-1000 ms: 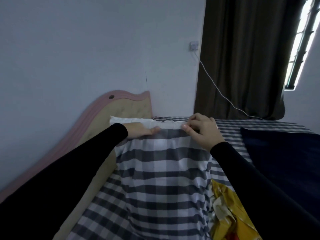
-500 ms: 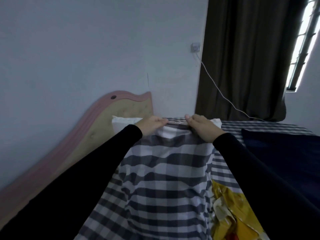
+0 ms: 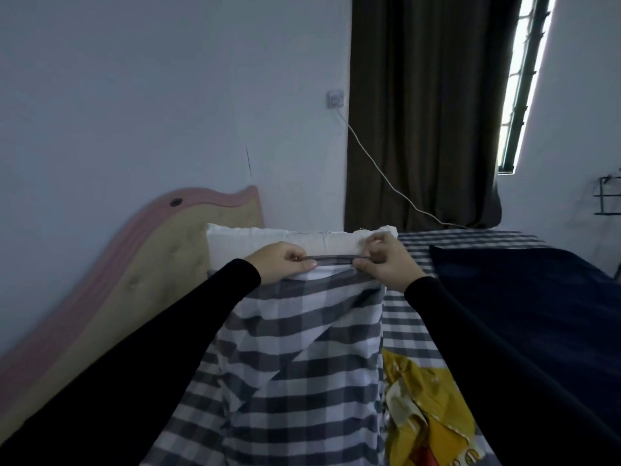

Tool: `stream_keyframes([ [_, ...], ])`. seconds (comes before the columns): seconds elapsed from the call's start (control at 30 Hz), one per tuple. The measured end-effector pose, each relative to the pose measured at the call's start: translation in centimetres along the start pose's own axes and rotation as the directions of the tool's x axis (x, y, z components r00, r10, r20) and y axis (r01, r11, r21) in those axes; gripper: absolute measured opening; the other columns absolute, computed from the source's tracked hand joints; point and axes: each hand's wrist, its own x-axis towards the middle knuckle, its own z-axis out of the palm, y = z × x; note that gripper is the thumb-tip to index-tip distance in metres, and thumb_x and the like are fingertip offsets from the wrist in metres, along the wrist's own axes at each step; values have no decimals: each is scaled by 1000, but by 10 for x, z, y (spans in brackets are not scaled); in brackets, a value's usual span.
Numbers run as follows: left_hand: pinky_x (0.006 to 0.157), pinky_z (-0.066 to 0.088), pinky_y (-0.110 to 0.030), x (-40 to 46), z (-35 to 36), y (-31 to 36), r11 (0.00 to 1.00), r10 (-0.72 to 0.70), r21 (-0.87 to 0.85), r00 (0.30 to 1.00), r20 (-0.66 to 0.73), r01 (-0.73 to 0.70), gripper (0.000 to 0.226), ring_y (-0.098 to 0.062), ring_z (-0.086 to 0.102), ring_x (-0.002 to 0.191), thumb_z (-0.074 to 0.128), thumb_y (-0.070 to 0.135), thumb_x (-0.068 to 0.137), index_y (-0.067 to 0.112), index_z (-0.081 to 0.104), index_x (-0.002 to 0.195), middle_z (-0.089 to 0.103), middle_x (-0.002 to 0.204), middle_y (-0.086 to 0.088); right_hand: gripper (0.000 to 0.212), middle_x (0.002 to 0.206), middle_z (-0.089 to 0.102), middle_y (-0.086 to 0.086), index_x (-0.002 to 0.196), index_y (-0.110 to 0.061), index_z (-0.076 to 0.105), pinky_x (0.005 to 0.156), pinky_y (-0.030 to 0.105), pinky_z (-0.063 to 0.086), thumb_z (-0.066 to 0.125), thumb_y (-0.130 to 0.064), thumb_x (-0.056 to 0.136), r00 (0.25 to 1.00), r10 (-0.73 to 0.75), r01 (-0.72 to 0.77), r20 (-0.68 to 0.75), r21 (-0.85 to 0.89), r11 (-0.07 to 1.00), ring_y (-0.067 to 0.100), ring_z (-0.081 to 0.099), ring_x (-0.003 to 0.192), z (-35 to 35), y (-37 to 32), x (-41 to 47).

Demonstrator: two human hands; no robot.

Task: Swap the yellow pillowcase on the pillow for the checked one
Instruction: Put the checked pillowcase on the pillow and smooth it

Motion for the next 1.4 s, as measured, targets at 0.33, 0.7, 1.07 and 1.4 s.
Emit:
stream_keyframes([
  [0.33,84,43,-39,32,1,12,981,66,183,997,-36,-59,46,-26,60,92,57,66,70,24,45,57,62,85,-2,21,84,57,3,67,-8,60,87,30,38,74,-18,79,990,-54,20,127,254,967,21,55,93,9,-3,19],
  [0.7,66,38,-20,52,37,22,969,141,-213,989,42,-129,37,7,51,60,54,27,96,31,64,60,58,56,22,25,66,50,11,77,5,60,57,20,42,69,-18,81,956,67,-170,284,355,919,12,55,57,-21,-3,15],
  [1.07,65,40,-14,38,18,11,866,-7,-500,1000,20,16,33,5,53,58,41,10,101,15,58,73,61,59,17,26,83,72,1,83,-17,71,79,29,49,56,-36,93,917,194,-322,348,362,875,16,67,82,2,-11,18],
  [1.4,66,38,-22,6,6,8,976,-151,-195,950,-275,99,29,-3,50,60,60,25,93,16,60,67,57,65,0,33,83,65,-2,80,-22,61,71,31,45,71,-52,72,990,-128,135,55,-152,979,18,60,83,45,-47,8],
])
